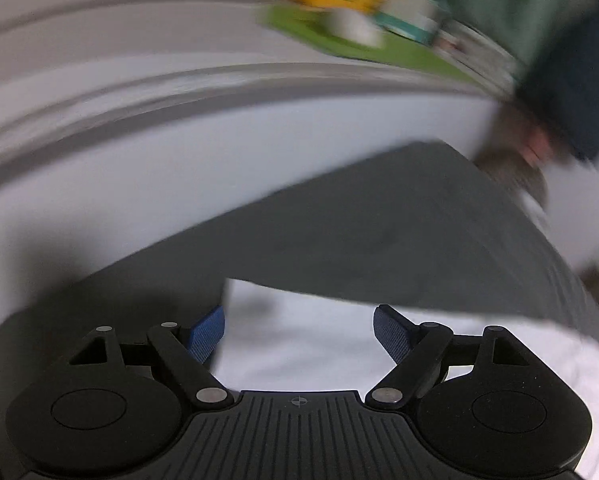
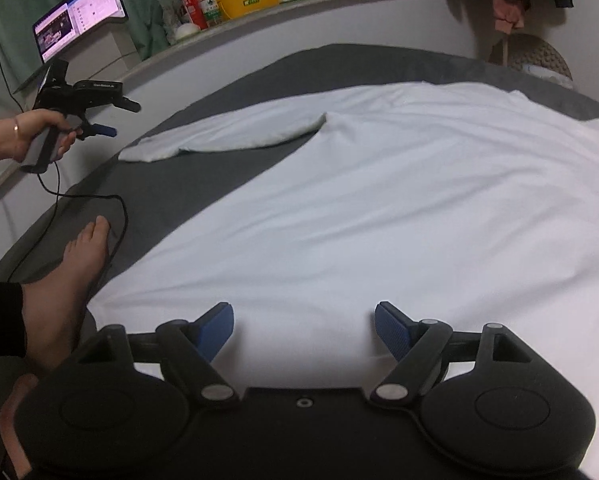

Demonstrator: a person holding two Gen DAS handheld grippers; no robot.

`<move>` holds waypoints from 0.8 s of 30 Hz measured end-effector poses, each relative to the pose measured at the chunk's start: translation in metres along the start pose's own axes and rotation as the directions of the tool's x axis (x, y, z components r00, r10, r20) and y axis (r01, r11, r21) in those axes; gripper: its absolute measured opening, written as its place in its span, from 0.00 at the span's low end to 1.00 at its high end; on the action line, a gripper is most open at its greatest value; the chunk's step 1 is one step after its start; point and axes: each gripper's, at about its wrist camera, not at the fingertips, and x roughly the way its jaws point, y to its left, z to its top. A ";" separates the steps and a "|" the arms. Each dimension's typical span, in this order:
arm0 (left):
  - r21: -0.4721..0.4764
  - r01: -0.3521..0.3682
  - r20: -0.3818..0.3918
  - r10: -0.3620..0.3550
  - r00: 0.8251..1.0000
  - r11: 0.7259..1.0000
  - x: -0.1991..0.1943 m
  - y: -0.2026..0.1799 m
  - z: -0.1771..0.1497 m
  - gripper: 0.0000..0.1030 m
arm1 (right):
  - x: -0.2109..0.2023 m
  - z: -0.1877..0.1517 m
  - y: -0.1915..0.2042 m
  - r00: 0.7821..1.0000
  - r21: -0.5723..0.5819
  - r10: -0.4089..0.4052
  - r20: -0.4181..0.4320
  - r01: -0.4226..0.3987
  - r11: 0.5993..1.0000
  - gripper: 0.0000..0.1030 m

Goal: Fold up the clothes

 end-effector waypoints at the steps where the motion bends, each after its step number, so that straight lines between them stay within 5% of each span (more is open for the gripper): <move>1: -0.027 0.006 -0.008 -0.006 1.000 1.000 0.004 0.004 -0.002 0.80 | 0.001 -0.001 -0.001 1.000 0.006 0.001 -0.005 -0.001 1.000 0.75; 8: 0.033 0.038 -0.078 -0.036 0.996 0.999 0.030 0.005 -0.033 0.79 | 0.002 -0.003 -0.005 1.000 0.048 0.016 -0.002 -0.016 0.999 0.75; 9: 0.020 0.037 -0.075 -0.035 0.997 0.999 0.028 0.009 -0.039 0.74 | 0.002 -0.003 -0.005 1.000 0.052 0.017 0.001 -0.017 0.998 0.75; 10: 0.006 0.028 -0.072 -0.027 0.997 1.000 0.034 0.015 -0.042 0.50 | 0.002 -0.002 -0.005 1.000 0.056 0.018 0.003 -0.018 0.998 0.75; 12: -0.017 -0.004 -0.051 0.004 0.999 1.000 0.038 0.015 -0.050 0.29 | 0.003 -0.002 -0.005 1.000 0.064 0.019 0.008 -0.019 0.998 0.75; 16: -0.094 0.007 -0.012 -0.009 1.000 0.996 0.036 0.022 -0.061 0.10 | 0.003 -0.001 -0.006 1.000 0.079 0.022 0.019 -0.023 0.997 0.75; 19: -0.119 0.078 0.063 -0.070 0.996 0.990 0.028 0.013 -0.060 0.08 | 0.003 -0.001 -0.006 0.999 0.090 0.024 0.026 -0.026 0.996 0.75; 21: -0.106 0.185 0.117 -0.173 0.978 0.977 0.018 -0.003 -0.053 0.08 | 0.001 0.001 -0.007 0.999 0.100 0.013 0.038 -0.017 0.995 0.75; 24: 0.098 0.375 0.125 -0.385 0.914 0.922 -0.005 -0.058 -0.043 0.08 | -0.008 0.010 -0.018 0.997 0.158 -0.016 0.076 0.004 0.987 0.75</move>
